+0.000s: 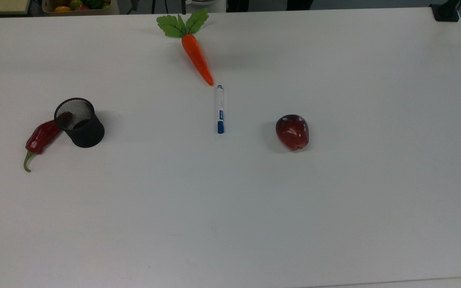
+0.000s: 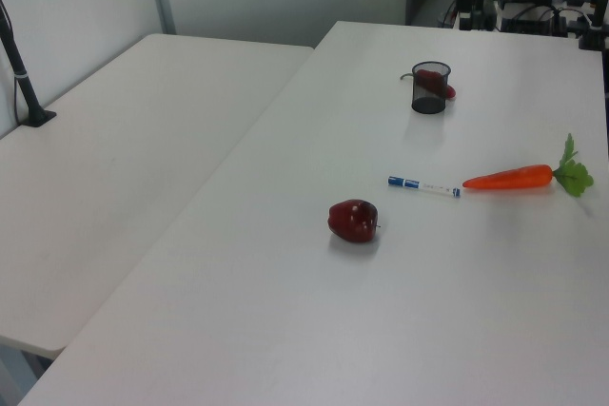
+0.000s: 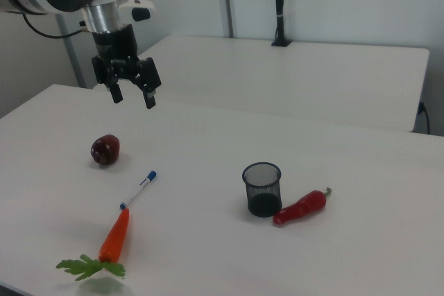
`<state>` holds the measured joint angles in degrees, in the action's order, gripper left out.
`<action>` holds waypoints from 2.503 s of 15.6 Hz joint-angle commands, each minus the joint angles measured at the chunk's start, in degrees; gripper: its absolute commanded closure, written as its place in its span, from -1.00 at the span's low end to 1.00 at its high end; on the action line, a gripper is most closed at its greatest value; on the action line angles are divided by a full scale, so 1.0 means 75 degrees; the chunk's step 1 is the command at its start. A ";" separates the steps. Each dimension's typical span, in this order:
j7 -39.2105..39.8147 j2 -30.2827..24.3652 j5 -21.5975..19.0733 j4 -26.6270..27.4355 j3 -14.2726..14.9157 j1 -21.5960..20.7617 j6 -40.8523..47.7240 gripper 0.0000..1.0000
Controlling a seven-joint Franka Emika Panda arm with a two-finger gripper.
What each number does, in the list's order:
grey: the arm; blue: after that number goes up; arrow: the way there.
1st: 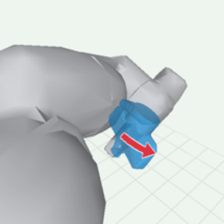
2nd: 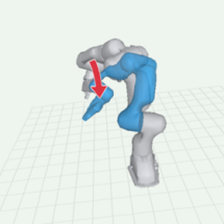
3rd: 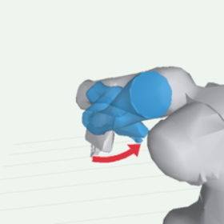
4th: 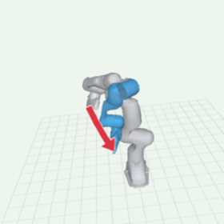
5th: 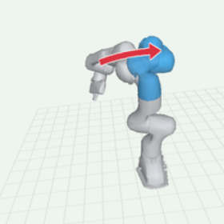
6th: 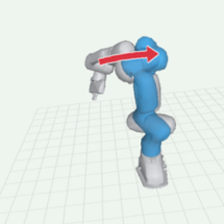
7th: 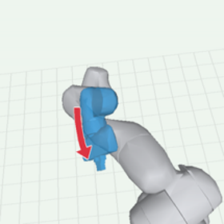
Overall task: Place marker
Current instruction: 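Move the open gripper down toward the white marker, then lower the gripper onto the marker and close it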
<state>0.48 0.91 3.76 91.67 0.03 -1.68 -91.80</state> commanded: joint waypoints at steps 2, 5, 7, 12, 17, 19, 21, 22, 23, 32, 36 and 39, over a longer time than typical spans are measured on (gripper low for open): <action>-0.0005 -0.0039 -0.0021 -0.0058 -0.0050 0.0013 0.0005 -1.00; -0.0017 -0.0028 -0.0033 -0.0035 -0.0050 -0.0022 -0.0006 -1.00; -0.0029 0.0019 -0.0033 -0.0023 -0.0074 -0.0045 -0.0053 -1.00; -0.0999 0.0242 -0.0290 0.0117 -0.0132 -0.0173 -0.0626 -1.00; -0.1668 0.0441 -0.0291 0.0643 -0.0132 -0.0654 -0.1294 -1.00; -0.1704 0.0523 -0.0291 0.0890 -0.0132 -0.0818 -0.1493 -1.00; -0.1775 0.0710 -0.0279 0.1078 -0.0132 -0.0959 -0.1751 -1.00; -0.1775 0.0792 -0.0291 0.1159 -0.0132 -0.1029 -0.1810 -1.00; -0.1786 0.0909 -0.0279 0.1218 -0.0132 -0.1088 -0.1904 -1.00; -0.2220 0.1542 -0.0279 0.2051 -0.0132 -0.1100 -0.3498 -1.00; -0.2220 0.1929 -0.0279 0.2097 -0.0132 -0.1112 -0.3930 -1.00; -0.2209 0.2198 -0.0267 0.2109 -0.0132 -0.1112 -0.4224 -1.00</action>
<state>-15.14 16.28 2.25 106.25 -1.38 -9.47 -120.45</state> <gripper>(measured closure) 0.000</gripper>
